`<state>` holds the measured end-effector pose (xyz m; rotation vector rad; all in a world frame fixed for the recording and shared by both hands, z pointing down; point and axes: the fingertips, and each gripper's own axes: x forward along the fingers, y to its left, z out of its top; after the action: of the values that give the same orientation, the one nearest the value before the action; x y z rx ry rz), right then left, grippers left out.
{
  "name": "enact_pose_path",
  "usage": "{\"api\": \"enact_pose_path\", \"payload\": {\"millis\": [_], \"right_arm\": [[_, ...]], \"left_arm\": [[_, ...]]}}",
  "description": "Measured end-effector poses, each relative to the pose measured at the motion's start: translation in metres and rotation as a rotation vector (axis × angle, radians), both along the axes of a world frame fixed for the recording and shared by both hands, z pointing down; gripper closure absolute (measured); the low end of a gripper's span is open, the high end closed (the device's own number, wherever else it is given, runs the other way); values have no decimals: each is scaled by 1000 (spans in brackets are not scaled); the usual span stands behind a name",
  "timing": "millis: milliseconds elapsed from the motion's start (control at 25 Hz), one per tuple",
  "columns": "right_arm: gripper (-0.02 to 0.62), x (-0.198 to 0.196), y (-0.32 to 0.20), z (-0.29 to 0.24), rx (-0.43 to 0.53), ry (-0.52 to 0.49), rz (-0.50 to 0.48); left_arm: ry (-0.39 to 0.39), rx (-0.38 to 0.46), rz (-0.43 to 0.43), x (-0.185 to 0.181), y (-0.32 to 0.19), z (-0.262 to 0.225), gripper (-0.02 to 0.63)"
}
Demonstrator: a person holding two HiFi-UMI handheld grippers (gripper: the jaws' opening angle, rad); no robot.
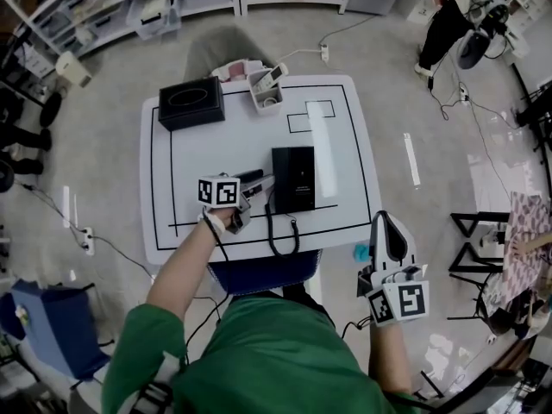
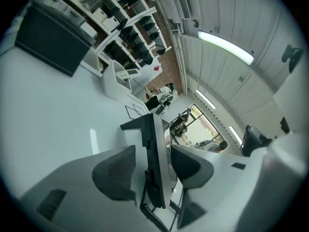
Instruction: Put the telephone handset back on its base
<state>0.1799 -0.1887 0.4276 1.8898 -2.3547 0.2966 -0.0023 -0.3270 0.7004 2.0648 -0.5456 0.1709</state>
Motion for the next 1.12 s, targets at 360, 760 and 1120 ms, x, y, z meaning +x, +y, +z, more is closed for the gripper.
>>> {"api": "enact_pose_path", "payload": {"millis": [360,760,1120], "right_arm": [[575,2,-2,-29,73,-3,-39],[575,-7,4,-60,138,-19,-102],[574,-2,17,-76,193,-29,-117]], "left_arm": [[-211,350,-194,-47,-6,-93,458],[-416,755,-261,-46,43,-218,505],[-295,927,-390,-42,93,-328,522]]}}
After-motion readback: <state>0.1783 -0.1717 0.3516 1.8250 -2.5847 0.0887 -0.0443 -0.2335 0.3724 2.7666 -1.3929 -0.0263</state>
